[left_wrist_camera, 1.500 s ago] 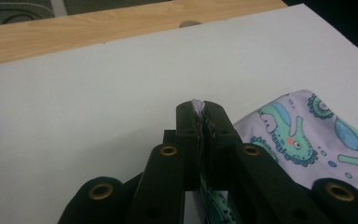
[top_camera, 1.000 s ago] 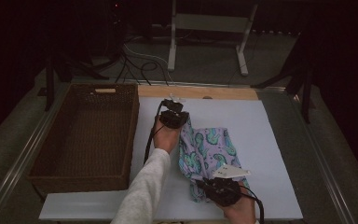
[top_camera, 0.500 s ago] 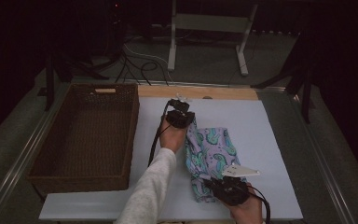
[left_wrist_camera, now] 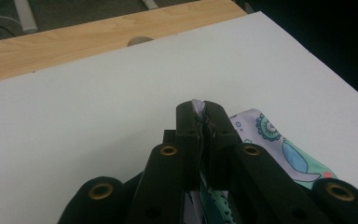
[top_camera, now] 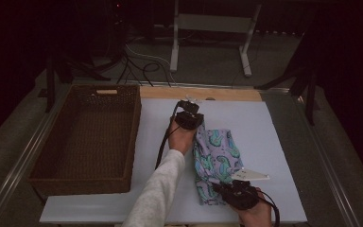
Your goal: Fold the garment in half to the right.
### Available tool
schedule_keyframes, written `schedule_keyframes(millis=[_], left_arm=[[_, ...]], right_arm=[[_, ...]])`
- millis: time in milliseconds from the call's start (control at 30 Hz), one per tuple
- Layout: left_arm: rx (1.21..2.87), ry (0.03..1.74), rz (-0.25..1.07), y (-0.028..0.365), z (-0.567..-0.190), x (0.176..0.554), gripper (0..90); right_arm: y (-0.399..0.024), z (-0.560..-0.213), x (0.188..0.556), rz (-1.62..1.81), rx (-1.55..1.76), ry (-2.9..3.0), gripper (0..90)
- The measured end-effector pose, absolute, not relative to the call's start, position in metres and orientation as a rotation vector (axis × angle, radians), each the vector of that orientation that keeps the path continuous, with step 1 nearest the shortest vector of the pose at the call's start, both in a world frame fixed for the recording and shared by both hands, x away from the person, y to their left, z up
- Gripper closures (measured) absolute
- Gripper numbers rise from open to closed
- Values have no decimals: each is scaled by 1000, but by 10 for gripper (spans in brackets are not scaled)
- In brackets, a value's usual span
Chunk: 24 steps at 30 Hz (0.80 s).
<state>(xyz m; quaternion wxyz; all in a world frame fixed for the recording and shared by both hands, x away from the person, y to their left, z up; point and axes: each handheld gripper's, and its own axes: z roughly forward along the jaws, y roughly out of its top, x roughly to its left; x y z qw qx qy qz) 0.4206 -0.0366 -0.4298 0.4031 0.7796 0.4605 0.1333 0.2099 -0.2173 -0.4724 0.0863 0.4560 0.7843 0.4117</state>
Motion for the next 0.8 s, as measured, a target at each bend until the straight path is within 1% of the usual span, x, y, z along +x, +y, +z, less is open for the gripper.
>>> schedule_keyframes(millis=[500,800], left_arm=[[1996,1154,315,-58,-438,424,867],[1994,1145,303,-65,-443,424,868]], right_arm=[[-239,-479,209,1169,1429,2312,821],[-248,-484,212,1123,1454,2310,821]])
